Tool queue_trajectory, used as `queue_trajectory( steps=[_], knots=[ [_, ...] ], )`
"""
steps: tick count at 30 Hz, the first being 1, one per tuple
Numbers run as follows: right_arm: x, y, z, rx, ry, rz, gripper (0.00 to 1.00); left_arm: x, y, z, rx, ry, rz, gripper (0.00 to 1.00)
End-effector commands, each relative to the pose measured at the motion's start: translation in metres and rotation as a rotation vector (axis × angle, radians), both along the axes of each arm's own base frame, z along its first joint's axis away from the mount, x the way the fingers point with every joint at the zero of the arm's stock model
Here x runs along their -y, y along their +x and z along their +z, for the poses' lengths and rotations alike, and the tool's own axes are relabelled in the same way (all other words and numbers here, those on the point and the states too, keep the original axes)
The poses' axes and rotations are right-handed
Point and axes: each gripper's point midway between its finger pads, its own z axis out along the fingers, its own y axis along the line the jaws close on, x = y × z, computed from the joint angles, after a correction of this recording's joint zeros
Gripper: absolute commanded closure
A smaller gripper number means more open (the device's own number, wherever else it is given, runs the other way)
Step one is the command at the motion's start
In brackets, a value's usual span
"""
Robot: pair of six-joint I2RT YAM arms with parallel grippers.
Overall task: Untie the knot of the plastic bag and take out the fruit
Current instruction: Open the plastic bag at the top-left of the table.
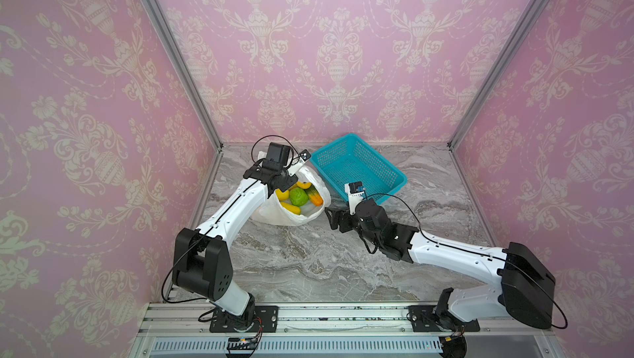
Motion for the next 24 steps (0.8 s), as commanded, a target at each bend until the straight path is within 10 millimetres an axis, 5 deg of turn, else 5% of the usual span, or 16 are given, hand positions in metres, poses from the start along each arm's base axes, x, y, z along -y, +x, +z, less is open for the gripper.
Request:
queue_trajectory(
  steps=[1,9,17,20,24],
  knots=[
    [-0.005,0.006,0.015,0.049,0.005,-0.009,0.11,-0.01,0.006,0.028,0.086,-0.089,0.075,1.0],
    [-0.008,0.01,0.014,0.048,-0.003,-0.01,0.11,-0.024,0.038,0.062,0.132,-0.034,0.146,1.0],
    [-0.008,0.014,0.011,0.053,-0.021,-0.019,0.11,-0.036,0.075,0.147,0.306,0.046,0.212,1.0],
    [-0.011,0.015,0.011,0.052,-0.018,-0.012,0.11,-0.041,0.075,0.174,0.351,0.039,0.257,1.0],
    [-0.016,0.017,0.009,0.047,-0.015,0.002,0.11,-0.04,0.064,0.182,0.373,0.011,0.272,1.0]
  ],
)
